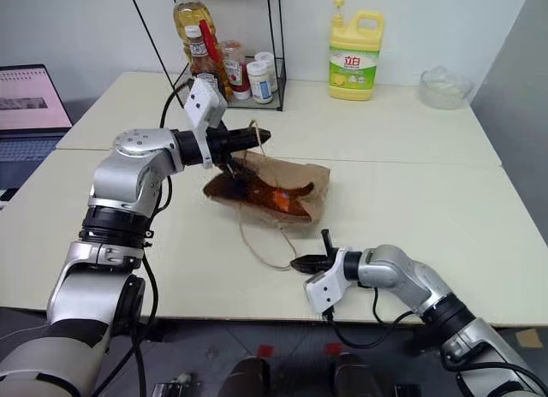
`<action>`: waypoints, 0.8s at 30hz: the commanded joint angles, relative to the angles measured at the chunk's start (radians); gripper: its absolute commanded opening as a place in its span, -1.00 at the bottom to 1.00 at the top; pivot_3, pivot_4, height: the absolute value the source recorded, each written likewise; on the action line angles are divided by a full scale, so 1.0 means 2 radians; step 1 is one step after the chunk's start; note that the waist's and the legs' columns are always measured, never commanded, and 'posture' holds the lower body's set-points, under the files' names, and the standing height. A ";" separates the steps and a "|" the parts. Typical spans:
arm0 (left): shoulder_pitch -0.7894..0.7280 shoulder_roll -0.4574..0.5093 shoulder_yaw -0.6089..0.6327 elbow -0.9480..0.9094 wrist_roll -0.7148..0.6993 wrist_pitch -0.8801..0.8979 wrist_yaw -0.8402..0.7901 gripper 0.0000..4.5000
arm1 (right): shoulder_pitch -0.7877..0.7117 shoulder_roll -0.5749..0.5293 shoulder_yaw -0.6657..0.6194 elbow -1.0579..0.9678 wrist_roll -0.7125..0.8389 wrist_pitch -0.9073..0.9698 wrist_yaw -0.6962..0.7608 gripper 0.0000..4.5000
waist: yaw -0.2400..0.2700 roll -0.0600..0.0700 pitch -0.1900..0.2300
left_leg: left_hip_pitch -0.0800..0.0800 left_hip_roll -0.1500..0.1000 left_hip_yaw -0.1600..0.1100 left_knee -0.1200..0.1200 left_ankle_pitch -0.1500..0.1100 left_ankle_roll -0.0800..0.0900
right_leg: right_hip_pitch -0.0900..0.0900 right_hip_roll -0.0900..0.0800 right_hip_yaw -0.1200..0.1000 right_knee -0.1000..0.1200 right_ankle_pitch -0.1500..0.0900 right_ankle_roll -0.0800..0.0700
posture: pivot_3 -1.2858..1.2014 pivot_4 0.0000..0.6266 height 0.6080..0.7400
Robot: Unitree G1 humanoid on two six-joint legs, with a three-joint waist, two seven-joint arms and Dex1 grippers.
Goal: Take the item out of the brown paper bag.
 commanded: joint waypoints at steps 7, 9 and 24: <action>-0.042 -0.018 0.036 0.028 0.004 -0.018 0.058 -1.00 | 0.035 -0.047 0.021 0.010 0.001 0.022 0.085 -0.98 | 0.003 0.000 0.000 | 0.003 -0.001 0.000 -0.001 -0.001 0.001 | 0.003 -0.001 0.000 -0.001 0.000 0.000 | 0.03 -0.52 1.00; -0.042 -0.019 0.038 0.026 0.002 -0.015 0.058 -1.00 | 0.037 -0.048 0.019 0.009 -0.003 0.030 0.086 -0.98 | 0.003 0.000 0.000 | 0.003 -0.001 0.000 -0.001 -0.001 0.001 | 0.004 -0.001 0.000 -0.001 0.000 0.000 | 0.03 -0.52 1.00; -0.019 -0.019 0.033 -0.016 -0.012 0.013 0.031 -1.00 | 0.092 -0.018 -0.084 -0.252 0.321 0.437 0.196 -0.40 | 0.002 0.000 0.000 | 0.004 0.000 0.000 -0.002 0.000 0.000 | 0.006 -0.001 -0.001 -0.004 0.000 0.000 | 0.03 -0.52 1.00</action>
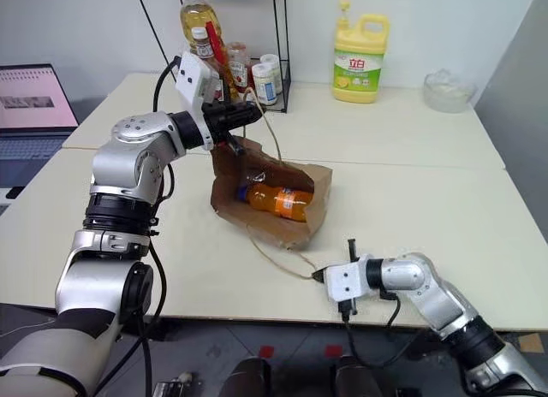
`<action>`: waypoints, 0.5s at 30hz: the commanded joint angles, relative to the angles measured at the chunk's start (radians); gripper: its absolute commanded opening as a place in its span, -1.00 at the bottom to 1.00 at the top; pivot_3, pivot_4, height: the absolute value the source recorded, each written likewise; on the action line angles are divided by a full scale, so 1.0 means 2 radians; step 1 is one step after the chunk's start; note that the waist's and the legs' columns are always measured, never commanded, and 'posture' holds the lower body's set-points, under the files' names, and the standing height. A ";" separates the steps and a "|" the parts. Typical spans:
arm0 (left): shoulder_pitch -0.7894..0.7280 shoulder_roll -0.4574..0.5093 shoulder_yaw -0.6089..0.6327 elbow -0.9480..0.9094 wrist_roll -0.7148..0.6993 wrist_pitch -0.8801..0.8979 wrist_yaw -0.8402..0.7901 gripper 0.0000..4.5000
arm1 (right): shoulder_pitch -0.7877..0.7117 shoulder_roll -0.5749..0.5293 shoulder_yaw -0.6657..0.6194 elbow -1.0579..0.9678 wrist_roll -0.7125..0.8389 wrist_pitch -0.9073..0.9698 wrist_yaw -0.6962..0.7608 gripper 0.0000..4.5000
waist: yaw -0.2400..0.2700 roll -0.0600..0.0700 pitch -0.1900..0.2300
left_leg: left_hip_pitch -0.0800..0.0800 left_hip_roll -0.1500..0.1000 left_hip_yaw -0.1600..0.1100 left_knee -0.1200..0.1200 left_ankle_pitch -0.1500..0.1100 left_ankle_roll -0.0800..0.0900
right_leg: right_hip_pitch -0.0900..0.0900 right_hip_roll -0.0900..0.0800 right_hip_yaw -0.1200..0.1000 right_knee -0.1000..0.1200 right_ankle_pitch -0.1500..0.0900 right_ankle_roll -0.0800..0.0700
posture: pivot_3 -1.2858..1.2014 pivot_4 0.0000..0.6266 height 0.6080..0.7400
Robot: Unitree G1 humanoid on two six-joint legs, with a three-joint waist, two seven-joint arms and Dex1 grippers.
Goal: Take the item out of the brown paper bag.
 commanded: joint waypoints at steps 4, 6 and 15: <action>-0.005 0.001 0.010 -0.023 -0.006 -0.002 -0.004 -1.00 | -0.020 0.008 -0.061 -0.105 0.112 0.179 0.000 0.23 | 0.000 0.000 0.000 | 0.000 0.000 0.000 0.000 -0.001 0.001 | 0.000 0.000 0.000 0.000 0.000 0.000 | 0.03 -0.52 1.00; -0.005 0.000 0.011 -0.023 -0.007 -0.001 -0.004 -1.00 | -0.029 0.012 -0.083 -0.126 0.141 0.225 -0.011 0.54 | 0.000 0.000 0.000 | 0.000 0.000 0.000 -0.001 -0.001 0.001 | -0.001 0.000 0.000 0.000 0.000 0.000 | 0.03 -0.52 1.00; -0.005 0.003 0.013 -0.031 -0.011 0.008 -0.011 -1.00 | -0.141 0.088 -0.177 -0.186 0.236 0.396 -0.149 0.99 | -0.001 0.000 0.000 | -0.001 0.001 0.000 -0.002 -0.001 0.001 | -0.003 0.001 0.000 0.000 0.000 0.000 | 0.03 -0.52 1.00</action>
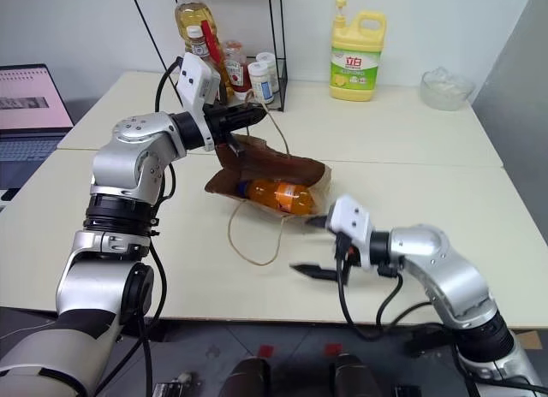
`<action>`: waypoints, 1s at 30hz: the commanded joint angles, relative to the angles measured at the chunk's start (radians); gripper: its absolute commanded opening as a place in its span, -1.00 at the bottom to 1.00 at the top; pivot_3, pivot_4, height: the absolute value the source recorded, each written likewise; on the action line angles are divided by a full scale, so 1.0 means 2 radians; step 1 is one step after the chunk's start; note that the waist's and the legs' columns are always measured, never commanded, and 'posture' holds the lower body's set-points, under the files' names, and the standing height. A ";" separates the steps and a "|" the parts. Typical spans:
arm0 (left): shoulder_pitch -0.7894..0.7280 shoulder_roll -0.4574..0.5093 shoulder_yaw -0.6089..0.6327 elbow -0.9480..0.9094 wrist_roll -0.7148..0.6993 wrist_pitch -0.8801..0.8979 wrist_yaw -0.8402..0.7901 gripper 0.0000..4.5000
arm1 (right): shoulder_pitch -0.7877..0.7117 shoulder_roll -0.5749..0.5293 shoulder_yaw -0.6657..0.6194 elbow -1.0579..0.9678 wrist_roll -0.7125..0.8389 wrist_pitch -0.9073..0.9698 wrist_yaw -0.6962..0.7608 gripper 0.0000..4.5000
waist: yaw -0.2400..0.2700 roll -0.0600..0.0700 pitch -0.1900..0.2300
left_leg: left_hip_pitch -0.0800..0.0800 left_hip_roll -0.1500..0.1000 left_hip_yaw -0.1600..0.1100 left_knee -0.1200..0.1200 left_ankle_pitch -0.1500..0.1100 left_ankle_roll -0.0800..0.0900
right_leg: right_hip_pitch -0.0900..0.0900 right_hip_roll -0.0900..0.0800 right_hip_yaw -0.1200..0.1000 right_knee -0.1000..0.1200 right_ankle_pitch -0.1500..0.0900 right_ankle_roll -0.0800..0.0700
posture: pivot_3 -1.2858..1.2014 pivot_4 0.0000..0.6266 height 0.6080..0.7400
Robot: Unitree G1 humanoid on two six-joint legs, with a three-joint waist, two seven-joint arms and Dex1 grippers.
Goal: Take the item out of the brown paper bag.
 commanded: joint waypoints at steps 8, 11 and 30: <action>-0.011 0.000 0.013 -0.019 -0.010 0.001 -0.003 -1.00 | -0.088 0.072 0.048 0.011 -0.042 0.024 -0.130 0.99 | -0.001 0.000 0.000 | -0.004 0.000 0.000 0.000 0.000 0.000 | -0.004 0.000 0.000 0.001 0.000 0.000 | 0.03 -0.52 1.00; -0.013 -0.002 0.013 -0.020 -0.011 0.002 -0.002 -1.00 | -0.103 0.091 0.081 0.049 -0.084 0.002 -0.156 0.99 | -0.002 0.000 0.000 | -0.004 0.000 0.000 0.000 0.000 0.000 | -0.005 0.000 0.000 0.001 0.000 0.000 | 0.03 -0.52 1.00; -0.011 -0.002 0.015 -0.022 -0.012 0.002 -0.003 -1.00 | -0.192 0.074 0.182 0.171 -0.251 -0.079 -0.150 -0.65 | -0.008 0.000 0.000 | -0.008 0.000 0.000 0.001 0.001 -0.001 | -0.010 0.000 0.000 0.004 0.000 0.000 | 0.03 -0.52 1.00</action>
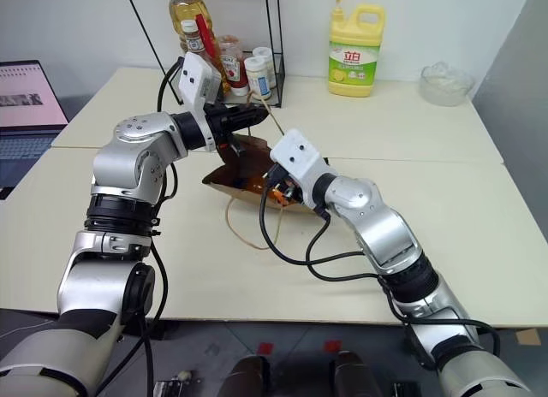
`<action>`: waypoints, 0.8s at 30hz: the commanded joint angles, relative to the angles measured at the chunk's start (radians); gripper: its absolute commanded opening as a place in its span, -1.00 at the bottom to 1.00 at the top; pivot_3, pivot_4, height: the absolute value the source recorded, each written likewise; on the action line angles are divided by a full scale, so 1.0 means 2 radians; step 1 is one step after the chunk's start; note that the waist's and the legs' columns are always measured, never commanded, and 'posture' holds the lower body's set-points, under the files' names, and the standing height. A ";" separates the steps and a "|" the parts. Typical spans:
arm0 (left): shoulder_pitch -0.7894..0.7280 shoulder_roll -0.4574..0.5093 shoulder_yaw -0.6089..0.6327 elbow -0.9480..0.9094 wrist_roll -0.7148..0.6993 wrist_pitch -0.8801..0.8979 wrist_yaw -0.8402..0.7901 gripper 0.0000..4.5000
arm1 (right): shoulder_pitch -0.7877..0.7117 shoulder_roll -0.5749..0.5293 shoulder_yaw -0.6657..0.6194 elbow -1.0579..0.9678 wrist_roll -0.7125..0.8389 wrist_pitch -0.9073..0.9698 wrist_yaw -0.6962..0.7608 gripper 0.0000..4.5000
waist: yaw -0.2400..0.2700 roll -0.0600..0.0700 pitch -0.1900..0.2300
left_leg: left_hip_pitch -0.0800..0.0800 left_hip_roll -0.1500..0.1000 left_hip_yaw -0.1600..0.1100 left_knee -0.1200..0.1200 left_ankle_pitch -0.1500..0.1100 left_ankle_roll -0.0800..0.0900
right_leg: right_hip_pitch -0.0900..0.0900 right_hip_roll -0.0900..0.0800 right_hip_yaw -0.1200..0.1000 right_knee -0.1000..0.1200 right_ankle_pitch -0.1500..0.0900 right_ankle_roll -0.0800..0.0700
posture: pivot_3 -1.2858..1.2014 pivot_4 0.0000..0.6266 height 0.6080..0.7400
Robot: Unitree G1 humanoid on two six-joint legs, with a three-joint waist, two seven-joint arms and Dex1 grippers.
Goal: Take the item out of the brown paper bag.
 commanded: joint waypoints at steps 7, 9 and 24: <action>-0.009 -0.003 0.011 -0.021 -0.011 -0.005 -0.003 -1.00 | -0.061 -0.052 0.093 0.024 -0.123 -0.103 0.082 -0.99 | -0.004 0.000 0.000 | 0.000 0.000 0.000 0.000 0.000 0.000 | 0.000 0.000 0.000 0.000 0.000 0.000 | 0.03 -0.52 1.00; -0.009 -0.004 0.012 -0.020 -0.010 -0.005 -0.003 -1.00 | -0.070 -0.044 0.100 0.043 -0.141 -0.115 0.087 -0.99 | -0.004 0.000 0.000 | 0.000 0.000 0.000 0.000 0.000 0.000 | 0.000 0.000 0.000 0.000 0.000 0.000 | 0.03 -0.52 1.00; 0.000 -0.006 0.014 -0.031 -0.011 -0.002 0.000 -1.00 | -0.105 0.016 0.113 0.196 -0.217 -0.167 0.123 -0.99 | -0.004 0.000 0.000 | 0.000 0.000 0.000 0.000 0.000 -0.001 | 0.000 0.000 0.000 0.000 0.000 0.000 | 0.03 -0.52 1.00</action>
